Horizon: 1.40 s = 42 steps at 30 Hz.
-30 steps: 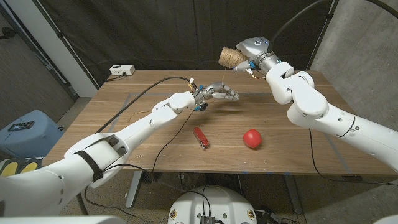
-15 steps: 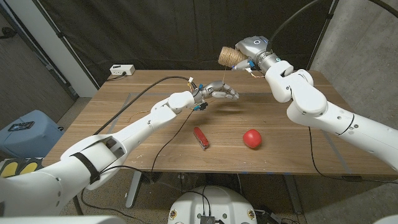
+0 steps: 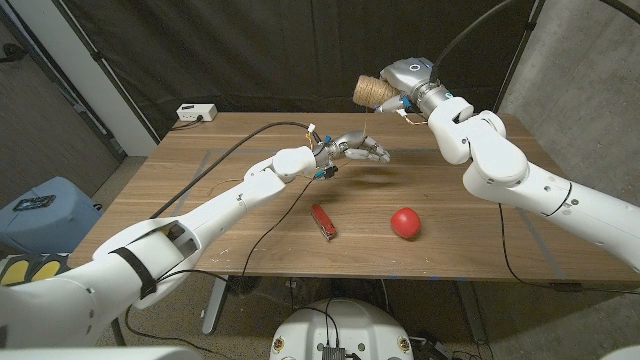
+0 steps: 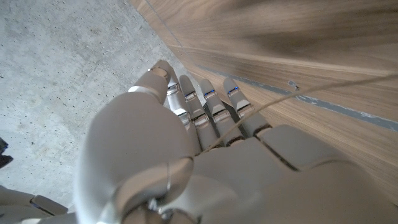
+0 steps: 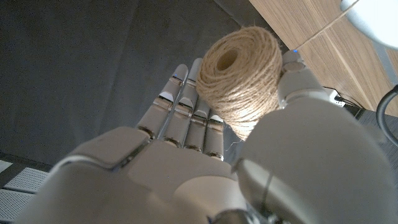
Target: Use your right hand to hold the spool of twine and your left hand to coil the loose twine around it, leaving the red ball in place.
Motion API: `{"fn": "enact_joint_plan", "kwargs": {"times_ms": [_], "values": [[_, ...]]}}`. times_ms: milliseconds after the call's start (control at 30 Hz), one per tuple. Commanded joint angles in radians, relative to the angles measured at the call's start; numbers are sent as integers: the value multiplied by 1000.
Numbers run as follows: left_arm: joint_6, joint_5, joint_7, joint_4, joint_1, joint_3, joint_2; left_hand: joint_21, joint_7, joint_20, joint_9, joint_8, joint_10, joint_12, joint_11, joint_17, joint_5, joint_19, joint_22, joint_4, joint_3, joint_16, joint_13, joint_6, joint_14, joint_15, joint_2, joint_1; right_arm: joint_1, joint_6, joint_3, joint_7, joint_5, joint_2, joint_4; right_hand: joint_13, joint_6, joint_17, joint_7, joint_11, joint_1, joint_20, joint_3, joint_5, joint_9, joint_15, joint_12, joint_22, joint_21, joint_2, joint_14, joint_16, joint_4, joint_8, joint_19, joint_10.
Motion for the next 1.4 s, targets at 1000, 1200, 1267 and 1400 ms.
{"fn": "enact_joint_plan", "kwargs": {"times_ms": [1000, 1200, 1267, 1400], "values": [[8, -51, -54, -114, 28, -17, 65, 4, 5, 8, 7, -16, -6, -8, 10, 13, -3, -16, 1, 7, -33, -7, 25, -11, -3, 16, -1, -15, 42, -4, -8, 21, -28, 17, 55, 4, 107, 15, -92, -60, 62, -2, -7, 3, 0, -104, 2, 2, 4, 73, 17, -9, 1, 11, 6, 76], [9, -51, -65, -131, 23, -16, 74, 5, 6, 10, 7, -15, -3, -7, 9, 11, -2, -13, 1, 7, -32, -8, 27, -6, 3, 14, 0, -16, 45, 2, -8, 18, -22, 16, 68, 5, 111, 15, -93, -66, 62, -4, -7, 4, -1, -103, 2, 2, 4, 74, 21, -11, 1, 13, 7, 79], [10, -49, -67, -137, 22, -15, 77, 6, 6, 10, 7, -15, 0, -6, 8, 10, -2, -13, 1, 7, -32, -9, 28, -6, 4, 14, 0, -16, 44, 4, -8, 14, -19, 14, 70, 5, 112, 15, -93, -67, 63, -4, -6, 4, -2, -102, 2, 1, 4, 74, 22, -12, 1, 13, 8, 78], [12, -48, -73, -151, 20, -12, 82, 6, 6, 11, 7, -15, 1, -6, 7, 11, -2, -13, 2, 7, -32, -10, 29, -4, 5, 14, 1, -16, 40, 7, -7, 8, -15, 12, 69, 4, 113, 19, -95, -65, 61, -5, -9, 4, -3, -104, 1, 1, 4, 76, 21, -11, 3, 13, 9, 79]]}}
